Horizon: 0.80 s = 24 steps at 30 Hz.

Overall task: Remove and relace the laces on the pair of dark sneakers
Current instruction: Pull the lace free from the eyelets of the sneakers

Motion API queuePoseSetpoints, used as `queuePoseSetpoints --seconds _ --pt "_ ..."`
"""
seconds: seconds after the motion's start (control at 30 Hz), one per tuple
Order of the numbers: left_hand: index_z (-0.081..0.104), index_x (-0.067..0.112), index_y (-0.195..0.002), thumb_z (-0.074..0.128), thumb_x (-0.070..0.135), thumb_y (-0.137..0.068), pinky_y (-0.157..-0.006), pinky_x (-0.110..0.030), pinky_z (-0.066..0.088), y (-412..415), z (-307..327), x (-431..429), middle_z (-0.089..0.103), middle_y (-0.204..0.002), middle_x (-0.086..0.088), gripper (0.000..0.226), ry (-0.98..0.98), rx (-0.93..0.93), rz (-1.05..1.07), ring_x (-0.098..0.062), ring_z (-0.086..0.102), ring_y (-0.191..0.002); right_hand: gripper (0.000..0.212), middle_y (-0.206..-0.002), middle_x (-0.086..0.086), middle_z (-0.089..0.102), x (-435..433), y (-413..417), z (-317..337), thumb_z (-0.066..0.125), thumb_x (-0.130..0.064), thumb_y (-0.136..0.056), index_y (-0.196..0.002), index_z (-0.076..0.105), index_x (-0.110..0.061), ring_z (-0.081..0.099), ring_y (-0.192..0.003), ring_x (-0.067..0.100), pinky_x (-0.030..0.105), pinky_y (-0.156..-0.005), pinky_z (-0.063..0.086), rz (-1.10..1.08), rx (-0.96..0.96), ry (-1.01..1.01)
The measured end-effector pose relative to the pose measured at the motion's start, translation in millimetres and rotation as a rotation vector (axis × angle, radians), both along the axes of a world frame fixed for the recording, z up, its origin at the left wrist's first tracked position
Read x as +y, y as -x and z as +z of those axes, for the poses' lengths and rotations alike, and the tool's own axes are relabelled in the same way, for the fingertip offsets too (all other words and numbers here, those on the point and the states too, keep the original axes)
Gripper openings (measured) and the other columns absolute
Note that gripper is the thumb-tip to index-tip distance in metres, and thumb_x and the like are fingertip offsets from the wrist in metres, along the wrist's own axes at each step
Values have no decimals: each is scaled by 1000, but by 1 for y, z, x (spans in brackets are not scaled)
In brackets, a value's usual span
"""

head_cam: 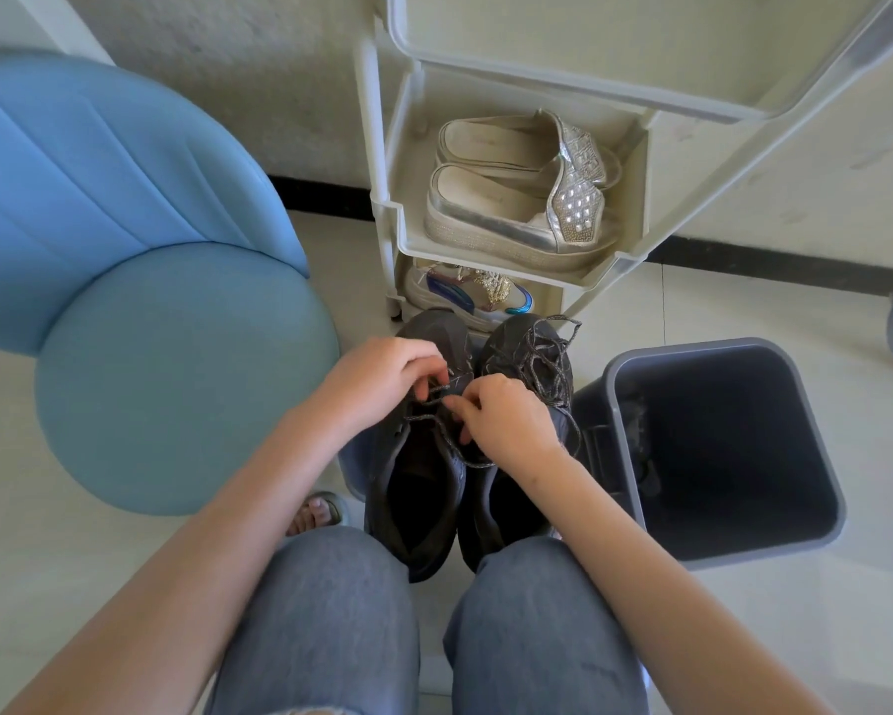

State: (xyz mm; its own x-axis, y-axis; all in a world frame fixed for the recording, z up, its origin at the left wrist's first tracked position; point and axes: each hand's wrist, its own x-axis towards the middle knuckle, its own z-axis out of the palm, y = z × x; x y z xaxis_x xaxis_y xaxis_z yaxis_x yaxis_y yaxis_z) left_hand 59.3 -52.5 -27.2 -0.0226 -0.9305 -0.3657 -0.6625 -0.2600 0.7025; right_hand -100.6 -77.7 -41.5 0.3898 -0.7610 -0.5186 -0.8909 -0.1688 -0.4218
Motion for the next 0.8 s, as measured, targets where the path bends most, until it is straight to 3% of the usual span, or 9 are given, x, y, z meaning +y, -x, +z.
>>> queuePoseSetpoints --seconds 0.13,0.23,0.3,0.4,0.5,0.6,0.8 --pt "76 25 -93 69 23 -85 -84 -30 50 1 -5 -2 72 -79 11 11 7 86 10 -1 64 -80 23 -90 0 66 4 2 4 62 -41 -89 -92 65 -19 62 -82 21 29 -69 45 22 19 40" --pt "65 27 -112 75 21 -78 -85 -33 51 6 -7 0 72 -72 8 36 -41 119 4 -3 67 -77 10 -84 3 70 -2 9 5 65 -17 -86 -96 67 -16 59 -58 10 31 -65 51 -277 -382 -92" --pt "49 26 -117 77 22 -76 -78 -28 48 6 -7 0 70 -68 9 50 -24 80 0 -6 65 -72 24 -83 2 71 -5 13 9 57 2 -85 -101 70 -11 52 -48 7 27 -61 52 -359 -590 -209" --pt "37 18 -126 77 23 -76 -62 -13 38 8 -1 -6 65 -69 8 64 41 -66 -101 -11 58 -67 17 -73 -3 70 -12 11 17 61 -8 -87 -94 75 -13 51 -48 4 15 -57 47 -248 -564 -174" --pt "37 15 -124 79 24 -73 -61 -14 38 12 2 -10 64 -72 5 67 77 -53 -94 -14 57 -67 12 -58 -1 62 -27 12 20 69 -23 -87 -88 76 -14 45 -42 1 9 -50 38 -116 -471 -202" --pt "38 16 -121 83 28 -67 -59 -17 38 12 0 -9 62 -74 4 72 94 -51 -80 -12 56 -67 14 -54 0 56 -40 15 21 70 -21 -86 -88 76 -9 40 -43 2 12 -47 33 -127 -468 -372" --pt "52 12 -105 86 45 -51 -77 -23 25 10 -1 4 48 -91 10 72 398 -216 55 -7 35 -92 14 -55 1 52 -46 20 18 67 -14 -87 -90 71 -1 37 -44 4 13 -43 29 -247 -566 -739"
